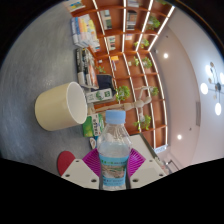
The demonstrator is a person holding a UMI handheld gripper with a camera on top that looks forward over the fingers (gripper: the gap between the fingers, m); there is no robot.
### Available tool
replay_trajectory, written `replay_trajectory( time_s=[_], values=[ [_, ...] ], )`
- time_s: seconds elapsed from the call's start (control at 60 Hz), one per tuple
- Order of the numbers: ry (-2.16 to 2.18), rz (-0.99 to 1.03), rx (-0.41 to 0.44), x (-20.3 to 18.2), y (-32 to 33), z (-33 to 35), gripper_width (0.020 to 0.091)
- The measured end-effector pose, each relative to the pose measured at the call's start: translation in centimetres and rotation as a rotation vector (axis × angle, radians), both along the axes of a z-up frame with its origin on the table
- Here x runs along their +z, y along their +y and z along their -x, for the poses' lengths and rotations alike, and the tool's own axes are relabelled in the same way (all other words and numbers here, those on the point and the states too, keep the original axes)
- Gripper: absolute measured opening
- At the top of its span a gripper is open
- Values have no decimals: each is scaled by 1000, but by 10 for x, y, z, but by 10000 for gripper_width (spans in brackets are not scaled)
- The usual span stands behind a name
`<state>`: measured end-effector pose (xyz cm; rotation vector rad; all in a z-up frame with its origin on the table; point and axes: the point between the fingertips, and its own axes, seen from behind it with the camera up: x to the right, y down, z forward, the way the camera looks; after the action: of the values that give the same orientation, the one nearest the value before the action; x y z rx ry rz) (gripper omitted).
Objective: Pour water
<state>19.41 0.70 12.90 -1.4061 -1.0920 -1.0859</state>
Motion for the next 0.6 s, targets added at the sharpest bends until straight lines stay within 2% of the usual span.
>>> replay_trajectory(
  time_s=[0.383,0.6],
  values=[
    [-721,-69,100,18,23,27,298],
    [-775,-88,101,23,24,29,299]
  ],
)
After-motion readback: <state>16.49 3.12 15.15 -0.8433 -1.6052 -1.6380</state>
